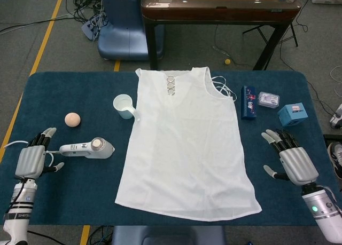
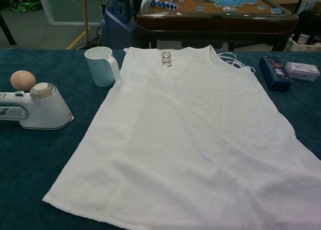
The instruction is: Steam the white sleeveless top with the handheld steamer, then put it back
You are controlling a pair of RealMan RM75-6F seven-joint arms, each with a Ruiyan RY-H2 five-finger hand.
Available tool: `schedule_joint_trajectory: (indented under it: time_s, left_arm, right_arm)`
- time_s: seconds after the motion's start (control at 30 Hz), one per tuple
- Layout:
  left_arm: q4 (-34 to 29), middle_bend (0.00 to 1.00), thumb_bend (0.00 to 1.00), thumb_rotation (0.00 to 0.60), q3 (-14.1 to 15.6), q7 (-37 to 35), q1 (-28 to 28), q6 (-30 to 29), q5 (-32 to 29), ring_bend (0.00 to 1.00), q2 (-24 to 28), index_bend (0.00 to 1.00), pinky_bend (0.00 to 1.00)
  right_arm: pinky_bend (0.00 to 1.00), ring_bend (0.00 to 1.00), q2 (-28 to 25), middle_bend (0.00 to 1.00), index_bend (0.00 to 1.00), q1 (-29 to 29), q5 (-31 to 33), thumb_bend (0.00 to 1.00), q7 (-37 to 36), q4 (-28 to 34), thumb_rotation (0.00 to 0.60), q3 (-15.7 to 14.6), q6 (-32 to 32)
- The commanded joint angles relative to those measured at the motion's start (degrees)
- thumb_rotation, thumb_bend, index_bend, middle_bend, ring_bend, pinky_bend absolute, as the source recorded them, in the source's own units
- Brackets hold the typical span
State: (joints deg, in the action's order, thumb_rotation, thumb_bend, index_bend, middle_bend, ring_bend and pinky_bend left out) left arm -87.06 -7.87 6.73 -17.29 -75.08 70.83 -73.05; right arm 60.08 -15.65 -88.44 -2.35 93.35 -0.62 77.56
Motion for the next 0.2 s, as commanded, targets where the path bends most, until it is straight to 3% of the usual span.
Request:
schedule_joint_trajectory:
  time_s: [0.03,0.2]
  left_arm:
    - [-2.79,0.11,0.09,0.600,1.93,2.67,3.22,-5.40,2.78,0.09,1.31,0.11,0.17]
    - [-5.49,0.13,0.09,0.600,3.67,2.33,6.73,-10.54,5.77,0.10,2.51,0.12,0.17]
  right_arm:
    - [0.00,0.00,0.11,0.11,0.00,1.08,0.06,0.29,-0.03,-0.58,0.600,-0.01,1.20]
    - [0.00,0.00,-0.08,0.12,0.00,2.80,-0.49,0.29,-0.33,-0.61,0.600,-0.16,3.29]
